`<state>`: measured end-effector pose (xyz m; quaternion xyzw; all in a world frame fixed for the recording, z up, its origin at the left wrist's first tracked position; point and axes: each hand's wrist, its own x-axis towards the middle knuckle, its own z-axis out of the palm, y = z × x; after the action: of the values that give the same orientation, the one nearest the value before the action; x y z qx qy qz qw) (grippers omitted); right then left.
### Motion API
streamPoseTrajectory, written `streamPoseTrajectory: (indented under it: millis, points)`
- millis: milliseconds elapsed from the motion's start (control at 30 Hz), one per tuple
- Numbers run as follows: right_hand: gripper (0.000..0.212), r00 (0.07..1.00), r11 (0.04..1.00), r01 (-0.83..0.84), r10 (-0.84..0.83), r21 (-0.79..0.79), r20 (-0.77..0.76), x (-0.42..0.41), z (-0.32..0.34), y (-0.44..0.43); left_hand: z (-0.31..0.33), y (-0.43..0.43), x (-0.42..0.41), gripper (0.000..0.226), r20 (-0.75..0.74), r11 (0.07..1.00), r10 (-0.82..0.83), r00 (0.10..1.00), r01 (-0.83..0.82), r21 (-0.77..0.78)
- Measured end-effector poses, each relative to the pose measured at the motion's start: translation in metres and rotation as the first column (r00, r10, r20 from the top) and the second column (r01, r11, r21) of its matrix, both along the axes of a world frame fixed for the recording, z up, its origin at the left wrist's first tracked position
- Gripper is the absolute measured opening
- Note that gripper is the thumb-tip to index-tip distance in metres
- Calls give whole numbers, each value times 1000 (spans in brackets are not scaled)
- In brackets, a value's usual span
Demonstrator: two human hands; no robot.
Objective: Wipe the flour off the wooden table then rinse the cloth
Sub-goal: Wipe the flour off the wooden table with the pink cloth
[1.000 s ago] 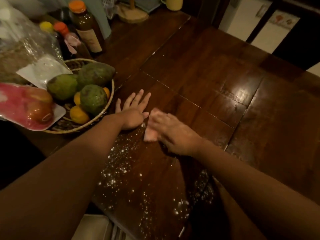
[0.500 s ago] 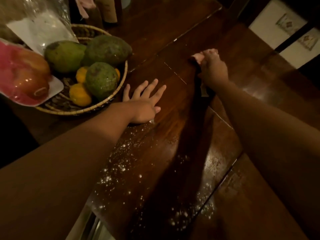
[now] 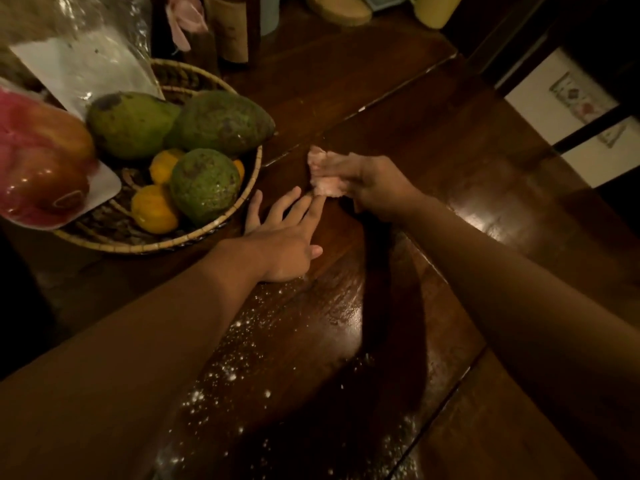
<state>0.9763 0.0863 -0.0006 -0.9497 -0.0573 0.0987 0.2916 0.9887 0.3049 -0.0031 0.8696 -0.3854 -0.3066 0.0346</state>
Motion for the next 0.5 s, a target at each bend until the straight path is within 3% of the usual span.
streamPoseTrajectory:
  millis: [67,133,167,200,267,367,500]
  points:
    - [48,984,984,176,-176,15,38,0,-1,-11,0,1,0,81,-19,1000,9,1000,-9,-17]
    - [48,831,831,549,-554,89,49,11,-1,-14,-3,3,0,82,-42,999,15,999,-16,-38]
    - [48,741,745,662,-667,83,72,17,-3,-10,-4,4,1,83,-47,999,19,999,-22,-50]
    - [48,718,727,686,-685,43,126,22,-5,-3,-4,4,1,84,-49,998,28,998,-31,-59]
    - [50,788,798,602,-586,-32,189,21,-10,13,-3,4,-1,88,-54,995,62,997,-66,-68]
    - [55,916,923,382,-371,-53,154,-14,-11,25,-3,4,-3,96,-29,988,120,992,-123,-91]
    - [69,961,969,244,-236,-39,147,-94,-12,36,1,4,-2,97,-43,989,115,992,-118,-89]
